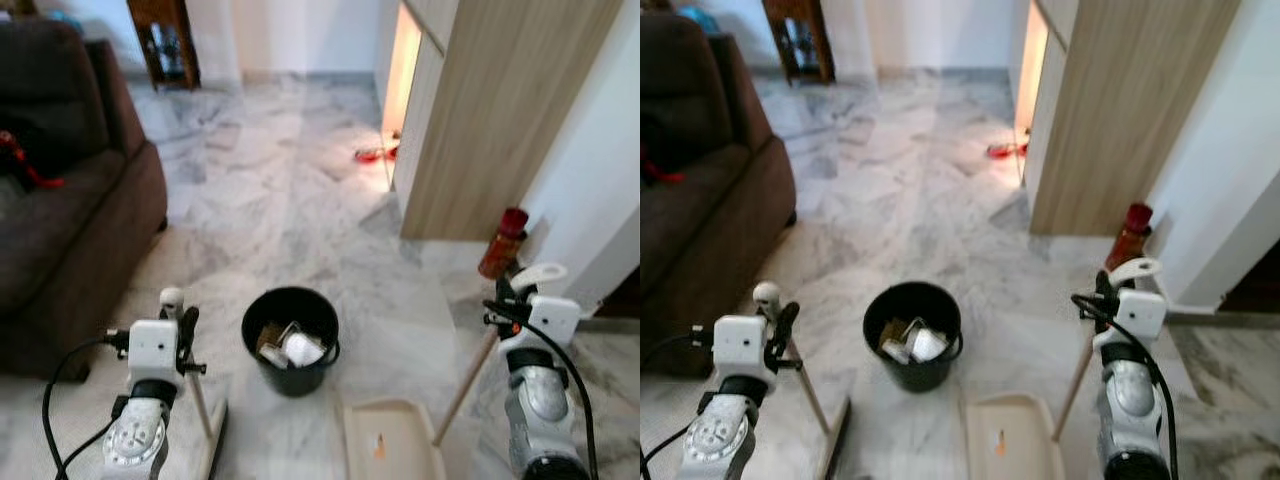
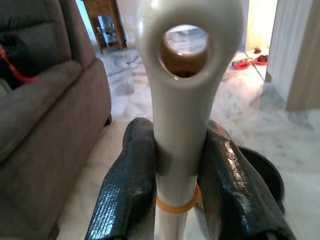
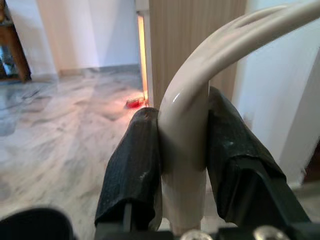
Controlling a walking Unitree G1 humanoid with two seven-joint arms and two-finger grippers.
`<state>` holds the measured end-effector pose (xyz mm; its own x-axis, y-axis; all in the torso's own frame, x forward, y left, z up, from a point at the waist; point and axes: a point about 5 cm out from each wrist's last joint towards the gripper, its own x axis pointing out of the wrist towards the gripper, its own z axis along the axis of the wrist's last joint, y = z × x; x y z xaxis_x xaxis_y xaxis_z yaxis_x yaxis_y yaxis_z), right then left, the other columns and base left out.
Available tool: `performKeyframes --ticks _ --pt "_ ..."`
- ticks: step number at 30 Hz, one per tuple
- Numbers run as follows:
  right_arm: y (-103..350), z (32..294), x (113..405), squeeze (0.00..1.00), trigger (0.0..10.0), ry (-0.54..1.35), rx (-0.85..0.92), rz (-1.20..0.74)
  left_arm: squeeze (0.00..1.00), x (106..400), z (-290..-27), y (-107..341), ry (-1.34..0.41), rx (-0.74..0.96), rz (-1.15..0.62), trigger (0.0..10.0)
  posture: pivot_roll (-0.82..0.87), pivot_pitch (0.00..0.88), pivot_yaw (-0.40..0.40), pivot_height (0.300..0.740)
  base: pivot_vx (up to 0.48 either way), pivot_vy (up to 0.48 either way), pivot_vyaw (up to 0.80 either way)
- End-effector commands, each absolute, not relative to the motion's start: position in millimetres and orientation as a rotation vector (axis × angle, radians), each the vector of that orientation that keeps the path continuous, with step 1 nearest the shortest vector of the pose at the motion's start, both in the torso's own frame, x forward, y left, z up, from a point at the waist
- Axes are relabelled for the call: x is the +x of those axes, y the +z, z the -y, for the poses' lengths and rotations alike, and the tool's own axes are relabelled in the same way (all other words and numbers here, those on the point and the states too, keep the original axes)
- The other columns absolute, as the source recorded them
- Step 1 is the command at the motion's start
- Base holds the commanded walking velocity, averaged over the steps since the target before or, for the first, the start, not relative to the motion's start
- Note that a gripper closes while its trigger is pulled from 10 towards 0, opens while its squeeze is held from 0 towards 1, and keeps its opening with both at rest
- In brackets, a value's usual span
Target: Sweep floor
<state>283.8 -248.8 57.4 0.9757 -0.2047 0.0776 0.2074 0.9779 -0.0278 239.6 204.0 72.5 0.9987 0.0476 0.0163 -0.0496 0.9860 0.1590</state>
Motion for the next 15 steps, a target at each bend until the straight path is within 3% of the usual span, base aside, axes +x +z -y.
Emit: performKeyframes --ticks 1,15 --pt "65.3 250.3 287.8 0.00 10.0 -0.210 -0.035 0.111 0.00 243.4 -206.8 81.5 0.054 0.175 0.054 10.0 0.02 0.000 -0.002 0.740 0.000 0.000 0.00" --pt "62.1 252.2 287.4 0.00 10.0 -0.215 -0.039 0.083 0.00 242.4 -205.9 80.0 0.052 0.177 0.050 10.0 0.02 0.000 -0.006 0.740 0.000 0.000 -0.04"
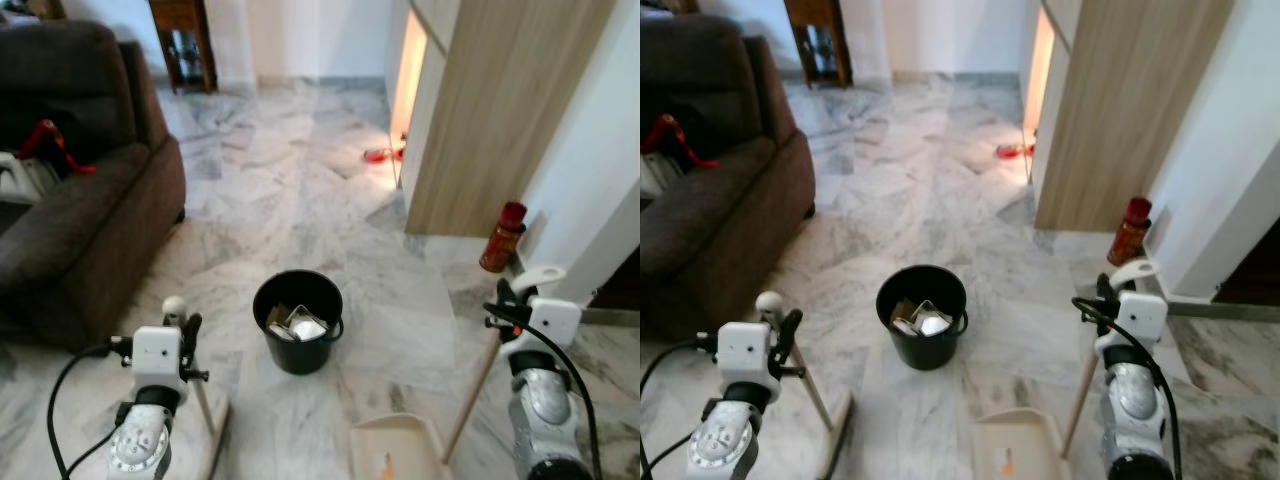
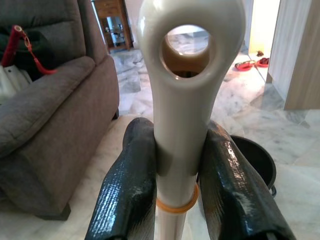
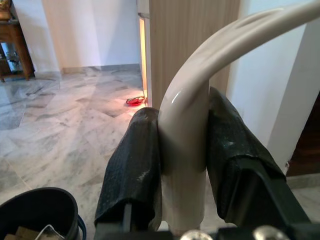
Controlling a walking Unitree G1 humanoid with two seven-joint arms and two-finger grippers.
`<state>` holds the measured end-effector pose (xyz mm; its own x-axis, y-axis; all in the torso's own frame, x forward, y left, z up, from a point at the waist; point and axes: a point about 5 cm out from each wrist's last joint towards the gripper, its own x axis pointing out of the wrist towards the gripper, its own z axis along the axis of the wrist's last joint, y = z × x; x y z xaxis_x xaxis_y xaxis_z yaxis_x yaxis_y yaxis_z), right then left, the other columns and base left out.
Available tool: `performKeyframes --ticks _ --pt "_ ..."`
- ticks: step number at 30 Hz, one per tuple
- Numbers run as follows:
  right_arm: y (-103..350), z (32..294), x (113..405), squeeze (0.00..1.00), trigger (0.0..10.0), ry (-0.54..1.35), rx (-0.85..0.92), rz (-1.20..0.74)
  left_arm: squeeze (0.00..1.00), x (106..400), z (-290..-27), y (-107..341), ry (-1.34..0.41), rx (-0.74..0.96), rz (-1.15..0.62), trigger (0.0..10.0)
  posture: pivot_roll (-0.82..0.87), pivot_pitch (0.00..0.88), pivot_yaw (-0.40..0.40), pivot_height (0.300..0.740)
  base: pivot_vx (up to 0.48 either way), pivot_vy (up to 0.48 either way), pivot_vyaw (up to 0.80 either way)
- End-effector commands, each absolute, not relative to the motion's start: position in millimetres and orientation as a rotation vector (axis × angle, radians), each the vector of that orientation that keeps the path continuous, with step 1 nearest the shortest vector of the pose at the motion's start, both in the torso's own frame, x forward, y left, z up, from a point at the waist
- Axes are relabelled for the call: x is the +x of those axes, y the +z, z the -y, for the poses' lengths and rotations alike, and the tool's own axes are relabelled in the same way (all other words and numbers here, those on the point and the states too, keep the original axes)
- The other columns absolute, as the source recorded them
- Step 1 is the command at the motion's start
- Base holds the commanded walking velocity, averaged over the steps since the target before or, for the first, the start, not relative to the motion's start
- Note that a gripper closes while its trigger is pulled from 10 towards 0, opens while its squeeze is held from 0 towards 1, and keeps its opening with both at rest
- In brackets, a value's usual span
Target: Sweep floor
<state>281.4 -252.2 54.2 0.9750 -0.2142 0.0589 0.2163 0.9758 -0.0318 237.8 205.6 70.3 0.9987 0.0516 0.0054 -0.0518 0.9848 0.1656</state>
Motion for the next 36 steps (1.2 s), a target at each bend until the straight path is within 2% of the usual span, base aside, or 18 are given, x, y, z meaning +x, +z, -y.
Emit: performKeyframes --ticks 1,36 --pt "61.7 252.4 287.3 0.00 10.0 -0.216 -0.040 0.080 0.00 242.0 -205.9 79.7 0.051 0.177 0.049 10.0 0.02 0.000 -0.006 0.740 0.000 0.000 -0.52" --pt "60.9 252.7 289.0 0.00 10.0 -0.242 -0.041 0.068 0.00 252.8 -207.9 84.2 0.052 0.186 0.068 10.0 0.02 0.000 -0.001 0.740 0.000 0.000 -0.79"
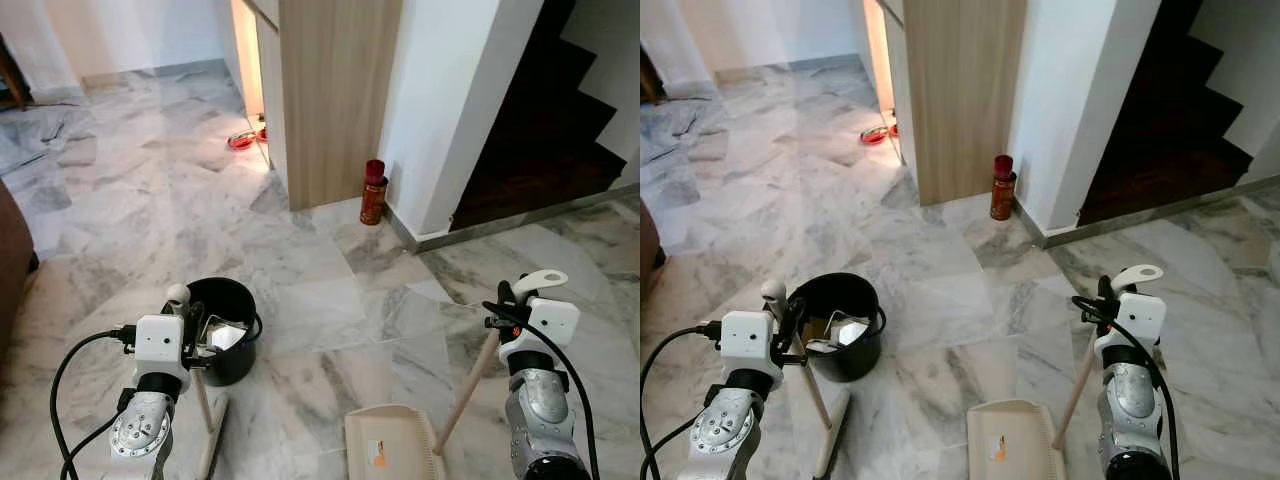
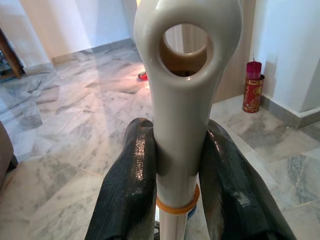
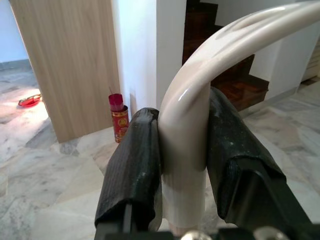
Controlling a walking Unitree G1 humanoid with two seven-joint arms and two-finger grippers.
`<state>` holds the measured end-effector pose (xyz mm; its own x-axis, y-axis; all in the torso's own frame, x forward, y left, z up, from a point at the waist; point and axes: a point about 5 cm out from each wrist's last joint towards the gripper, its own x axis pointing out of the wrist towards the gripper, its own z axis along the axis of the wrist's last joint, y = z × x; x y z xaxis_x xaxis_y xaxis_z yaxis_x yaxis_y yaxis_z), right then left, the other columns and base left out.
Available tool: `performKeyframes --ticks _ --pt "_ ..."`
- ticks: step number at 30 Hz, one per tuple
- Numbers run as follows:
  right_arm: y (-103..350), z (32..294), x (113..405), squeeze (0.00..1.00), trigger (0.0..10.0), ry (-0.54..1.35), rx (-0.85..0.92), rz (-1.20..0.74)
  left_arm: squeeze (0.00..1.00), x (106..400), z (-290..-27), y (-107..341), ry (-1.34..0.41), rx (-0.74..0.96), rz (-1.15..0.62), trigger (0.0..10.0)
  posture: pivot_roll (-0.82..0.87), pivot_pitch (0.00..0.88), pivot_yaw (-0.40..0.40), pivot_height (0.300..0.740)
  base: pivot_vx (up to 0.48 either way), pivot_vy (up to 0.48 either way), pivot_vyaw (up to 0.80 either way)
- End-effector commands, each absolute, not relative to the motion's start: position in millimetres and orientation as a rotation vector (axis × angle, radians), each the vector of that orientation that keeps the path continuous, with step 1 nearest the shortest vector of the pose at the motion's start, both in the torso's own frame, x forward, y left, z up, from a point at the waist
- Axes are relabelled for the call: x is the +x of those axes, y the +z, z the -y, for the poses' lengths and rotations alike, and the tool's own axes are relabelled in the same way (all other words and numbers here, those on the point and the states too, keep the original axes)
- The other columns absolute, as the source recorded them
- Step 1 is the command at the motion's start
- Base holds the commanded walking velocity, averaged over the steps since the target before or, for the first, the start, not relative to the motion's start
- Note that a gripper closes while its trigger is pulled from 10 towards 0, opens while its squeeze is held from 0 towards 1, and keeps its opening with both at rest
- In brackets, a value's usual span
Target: Sweep floor
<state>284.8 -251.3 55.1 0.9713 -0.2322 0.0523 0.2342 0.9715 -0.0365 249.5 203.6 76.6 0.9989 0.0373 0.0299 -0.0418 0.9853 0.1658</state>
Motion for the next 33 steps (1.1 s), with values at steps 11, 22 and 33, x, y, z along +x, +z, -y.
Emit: performKeyframes --ticks 11,22,33 --pt "61.4 251.9 289.9 0.00 10.0 -0.240 -0.039 0.071 0.00 254.8 -206.4 84.6 0.052 0.180 0.065 10.0 0.02 0.000 0.000 0.740 0.077 0.000 -0.80" --pt "63.2 251.7 291.7 0.00 10.0 -0.238 -0.046 0.075 0.00 254.5 -207.2 84.0 0.053 0.185 0.060 10.0 0.02 0.000 0.001 0.740 0.276 0.000 -0.80" --pt "63.8 250.1 293.7 0.00 10.0 -0.233 -0.049 0.073 0.00 255.1 -206.8 84.6 0.051 0.182 0.067 10.0 0.02 0.000 0.002 0.740 0.089 0.000 -0.80"
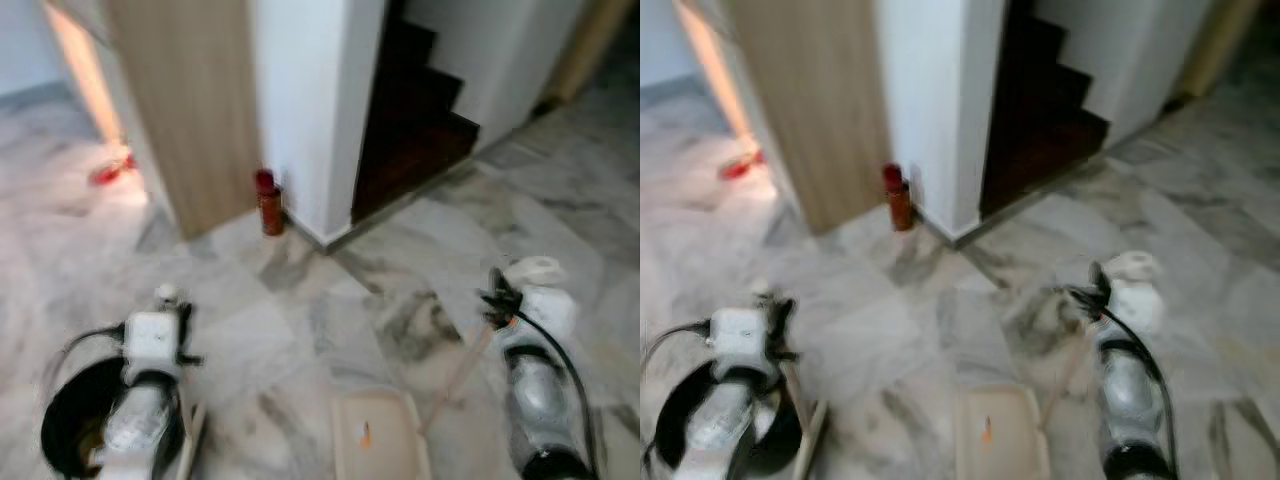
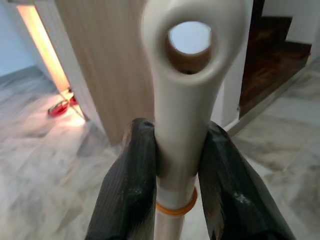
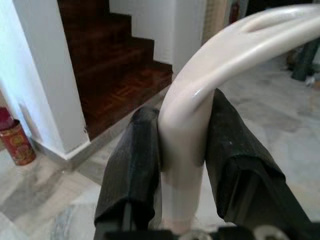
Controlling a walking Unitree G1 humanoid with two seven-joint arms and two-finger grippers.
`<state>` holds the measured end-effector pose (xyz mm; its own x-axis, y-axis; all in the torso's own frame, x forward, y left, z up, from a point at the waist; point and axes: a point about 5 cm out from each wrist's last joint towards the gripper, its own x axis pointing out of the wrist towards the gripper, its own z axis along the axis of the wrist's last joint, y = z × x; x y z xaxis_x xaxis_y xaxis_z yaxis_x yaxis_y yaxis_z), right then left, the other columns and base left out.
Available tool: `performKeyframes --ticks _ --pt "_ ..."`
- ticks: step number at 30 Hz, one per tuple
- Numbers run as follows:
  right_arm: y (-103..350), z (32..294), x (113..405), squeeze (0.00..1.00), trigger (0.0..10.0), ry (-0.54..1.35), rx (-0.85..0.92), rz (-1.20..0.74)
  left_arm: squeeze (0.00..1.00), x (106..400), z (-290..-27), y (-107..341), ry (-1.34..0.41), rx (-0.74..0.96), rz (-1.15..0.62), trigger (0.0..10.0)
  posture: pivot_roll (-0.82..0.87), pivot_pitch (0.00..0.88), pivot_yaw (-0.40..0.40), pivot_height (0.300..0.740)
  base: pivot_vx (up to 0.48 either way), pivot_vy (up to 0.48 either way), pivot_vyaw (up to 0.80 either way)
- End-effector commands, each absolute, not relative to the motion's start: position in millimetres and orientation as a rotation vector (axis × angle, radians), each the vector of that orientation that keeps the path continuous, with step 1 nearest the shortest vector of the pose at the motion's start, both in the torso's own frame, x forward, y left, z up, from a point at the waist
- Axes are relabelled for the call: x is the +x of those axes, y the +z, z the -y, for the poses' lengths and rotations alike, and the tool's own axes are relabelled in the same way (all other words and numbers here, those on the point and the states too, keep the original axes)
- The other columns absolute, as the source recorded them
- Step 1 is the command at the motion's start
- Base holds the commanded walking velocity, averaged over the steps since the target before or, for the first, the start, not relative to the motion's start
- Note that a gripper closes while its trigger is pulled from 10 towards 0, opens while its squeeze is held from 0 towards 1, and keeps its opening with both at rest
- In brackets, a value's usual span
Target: Sweep floor
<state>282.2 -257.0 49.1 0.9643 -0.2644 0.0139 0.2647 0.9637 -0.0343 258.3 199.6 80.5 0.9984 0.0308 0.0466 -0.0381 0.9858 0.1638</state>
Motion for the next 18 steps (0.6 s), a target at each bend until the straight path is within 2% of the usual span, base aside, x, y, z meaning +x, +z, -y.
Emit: performKeyframes --ticks 1,18 --pt "63.6 250.1 293.6 0.00 10.0 -0.234 -0.049 0.073 0.00 255.1 -206.8 84.7 0.051 0.181 0.068 10.0 0.02 0.000 0.002 0.740 0.000 0.000 -0.80" --pt "63.7 251.3 293.9 0.00 10.0 -0.243 -0.053 0.073 0.00 256.6 -205.7 85.9 0.045 0.179 0.078 10.0 0.02 0.000 0.000 0.740 0.000 0.000 -0.80"
